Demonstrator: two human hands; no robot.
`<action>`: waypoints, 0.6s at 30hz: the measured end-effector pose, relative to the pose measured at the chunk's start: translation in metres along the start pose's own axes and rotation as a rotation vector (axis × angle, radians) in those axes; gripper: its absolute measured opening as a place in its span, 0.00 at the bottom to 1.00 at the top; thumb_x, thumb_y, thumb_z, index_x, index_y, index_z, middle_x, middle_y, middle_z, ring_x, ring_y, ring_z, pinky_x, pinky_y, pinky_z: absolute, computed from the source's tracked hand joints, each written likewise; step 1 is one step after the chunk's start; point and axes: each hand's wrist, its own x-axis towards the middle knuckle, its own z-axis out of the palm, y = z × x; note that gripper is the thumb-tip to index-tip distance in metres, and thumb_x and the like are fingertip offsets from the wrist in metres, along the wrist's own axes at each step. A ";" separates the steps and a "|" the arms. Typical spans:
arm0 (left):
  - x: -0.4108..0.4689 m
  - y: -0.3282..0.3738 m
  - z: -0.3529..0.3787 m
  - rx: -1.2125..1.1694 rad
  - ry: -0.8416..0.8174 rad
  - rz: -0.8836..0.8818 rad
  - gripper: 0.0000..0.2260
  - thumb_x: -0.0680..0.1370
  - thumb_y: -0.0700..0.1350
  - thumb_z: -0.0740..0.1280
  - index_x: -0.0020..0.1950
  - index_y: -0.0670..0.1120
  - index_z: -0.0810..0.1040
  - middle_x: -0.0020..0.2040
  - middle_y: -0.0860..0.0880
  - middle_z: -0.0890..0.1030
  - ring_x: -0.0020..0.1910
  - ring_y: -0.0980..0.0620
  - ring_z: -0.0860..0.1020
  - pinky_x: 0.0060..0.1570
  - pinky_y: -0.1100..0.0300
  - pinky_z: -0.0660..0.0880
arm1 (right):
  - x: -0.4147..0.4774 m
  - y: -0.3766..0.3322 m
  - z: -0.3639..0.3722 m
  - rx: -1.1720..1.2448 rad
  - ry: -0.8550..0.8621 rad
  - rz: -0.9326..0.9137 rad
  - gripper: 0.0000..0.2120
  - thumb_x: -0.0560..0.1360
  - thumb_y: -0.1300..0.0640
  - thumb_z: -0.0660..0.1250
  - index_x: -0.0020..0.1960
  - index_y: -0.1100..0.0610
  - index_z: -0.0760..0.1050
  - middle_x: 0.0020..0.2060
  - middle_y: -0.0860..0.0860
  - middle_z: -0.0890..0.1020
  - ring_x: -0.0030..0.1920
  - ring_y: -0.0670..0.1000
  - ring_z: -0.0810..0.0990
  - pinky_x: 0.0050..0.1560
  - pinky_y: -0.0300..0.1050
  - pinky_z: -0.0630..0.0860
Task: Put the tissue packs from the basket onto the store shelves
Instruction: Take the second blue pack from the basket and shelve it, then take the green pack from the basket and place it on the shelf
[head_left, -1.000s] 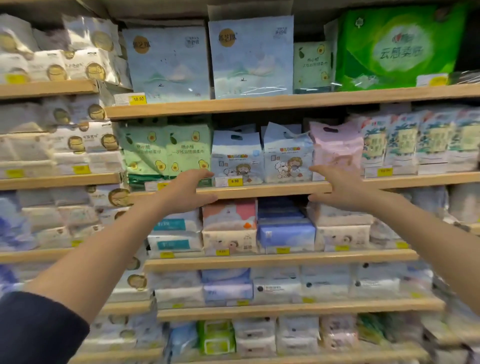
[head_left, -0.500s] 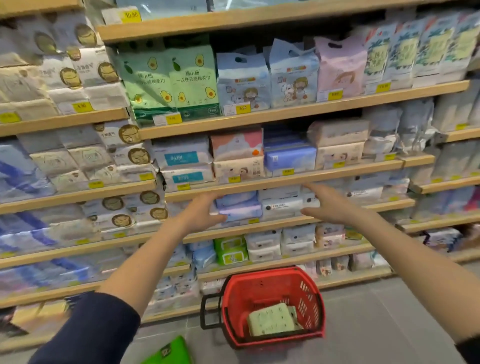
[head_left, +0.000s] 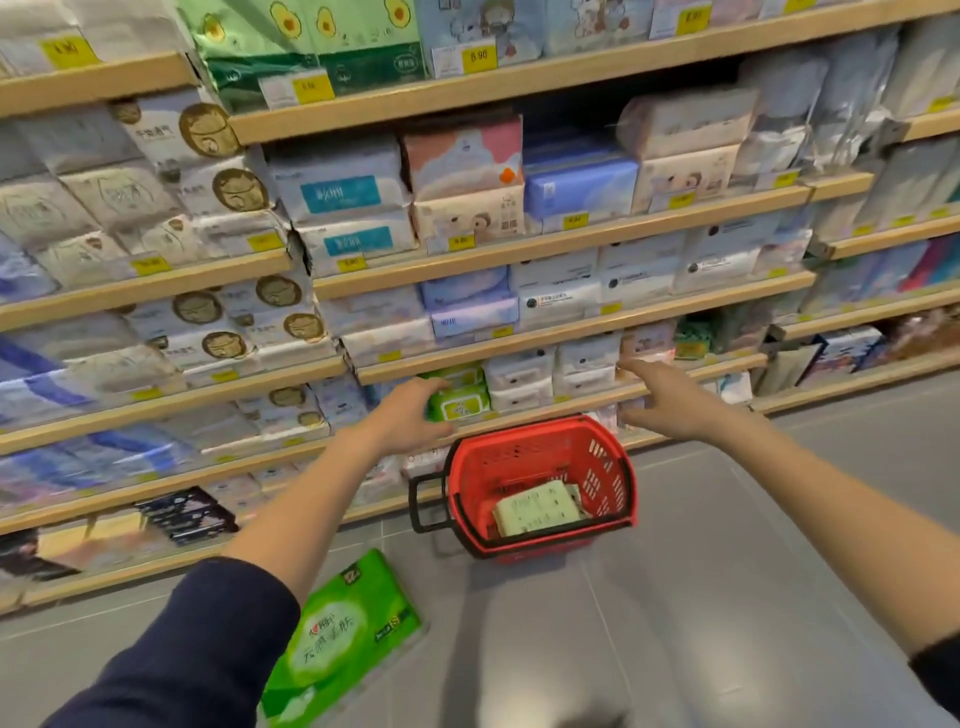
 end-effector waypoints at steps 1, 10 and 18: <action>0.002 -0.001 0.007 -0.010 -0.021 -0.005 0.30 0.75 0.50 0.68 0.73 0.43 0.62 0.72 0.44 0.66 0.70 0.45 0.66 0.65 0.55 0.63 | 0.000 0.005 0.005 0.007 -0.011 0.001 0.35 0.71 0.53 0.69 0.73 0.57 0.57 0.71 0.58 0.65 0.70 0.58 0.64 0.66 0.51 0.65; 0.051 0.002 0.058 -0.070 -0.149 -0.003 0.29 0.74 0.48 0.69 0.71 0.42 0.65 0.70 0.43 0.69 0.68 0.45 0.68 0.64 0.56 0.65 | 0.013 0.050 0.041 0.114 -0.050 0.119 0.32 0.71 0.56 0.70 0.71 0.60 0.61 0.66 0.60 0.71 0.65 0.59 0.69 0.60 0.47 0.66; 0.101 0.000 0.096 -0.071 -0.250 -0.047 0.31 0.72 0.50 0.70 0.72 0.42 0.64 0.71 0.43 0.67 0.70 0.45 0.66 0.66 0.55 0.64 | 0.043 0.083 0.062 0.301 -0.086 0.235 0.26 0.71 0.64 0.68 0.67 0.63 0.66 0.61 0.62 0.75 0.59 0.61 0.75 0.54 0.47 0.71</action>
